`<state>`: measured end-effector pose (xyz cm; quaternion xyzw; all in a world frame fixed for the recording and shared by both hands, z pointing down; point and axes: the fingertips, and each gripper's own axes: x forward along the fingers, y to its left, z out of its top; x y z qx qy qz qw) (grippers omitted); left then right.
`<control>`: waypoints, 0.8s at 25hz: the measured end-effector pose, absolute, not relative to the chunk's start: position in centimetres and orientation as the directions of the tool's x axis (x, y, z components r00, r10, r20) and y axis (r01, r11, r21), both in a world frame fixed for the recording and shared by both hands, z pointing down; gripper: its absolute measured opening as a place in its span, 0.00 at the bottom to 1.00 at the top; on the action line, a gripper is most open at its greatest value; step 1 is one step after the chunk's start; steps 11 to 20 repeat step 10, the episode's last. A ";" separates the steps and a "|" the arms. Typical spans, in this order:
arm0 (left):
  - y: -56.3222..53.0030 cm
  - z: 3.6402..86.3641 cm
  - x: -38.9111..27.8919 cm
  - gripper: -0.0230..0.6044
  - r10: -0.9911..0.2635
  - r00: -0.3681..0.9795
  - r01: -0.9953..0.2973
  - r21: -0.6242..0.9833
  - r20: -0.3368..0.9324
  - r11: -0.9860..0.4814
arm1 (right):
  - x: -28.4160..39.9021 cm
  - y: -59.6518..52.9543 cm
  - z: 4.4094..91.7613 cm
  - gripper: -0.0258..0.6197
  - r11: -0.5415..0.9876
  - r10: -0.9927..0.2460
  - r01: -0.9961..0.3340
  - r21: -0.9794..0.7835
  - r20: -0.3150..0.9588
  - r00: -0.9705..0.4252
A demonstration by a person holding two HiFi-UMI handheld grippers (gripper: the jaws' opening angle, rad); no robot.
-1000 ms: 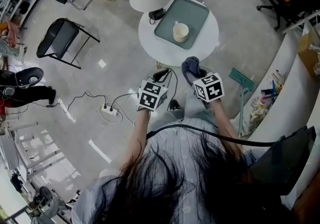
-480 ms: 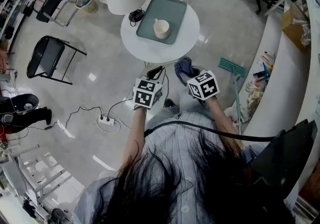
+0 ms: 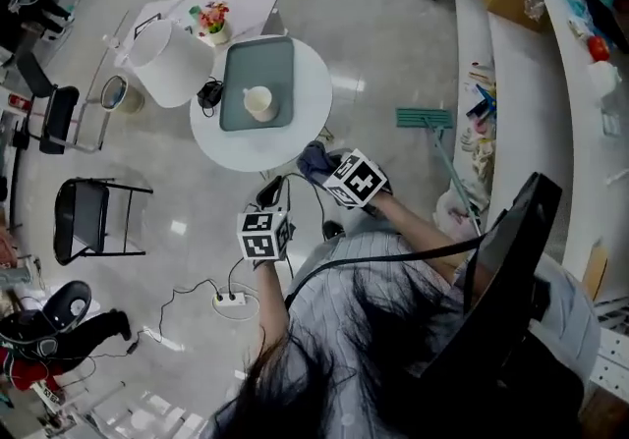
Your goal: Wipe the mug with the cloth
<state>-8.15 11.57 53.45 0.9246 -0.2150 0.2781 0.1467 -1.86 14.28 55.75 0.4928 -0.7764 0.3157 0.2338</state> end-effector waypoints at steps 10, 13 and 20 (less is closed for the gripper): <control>12.3 48.1 -5.6 0.10 -0.373 0.733 -0.532 0.138 0.569 -0.836 | 1.4 15.0 50.3 0.18 0.359 -0.615 -0.901 -0.245 0.664 -0.426; 12.3 48.1 -5.6 0.10 -0.373 0.733 -0.532 0.138 0.569 -0.836 | 1.4 15.0 50.3 0.18 0.359 -0.615 -0.901 -0.245 0.664 -0.426; 12.3 48.1 -5.6 0.10 -0.373 0.733 -0.532 0.138 0.569 -0.836 | 1.4 15.0 50.3 0.18 0.359 -0.615 -0.901 -0.245 0.664 -0.426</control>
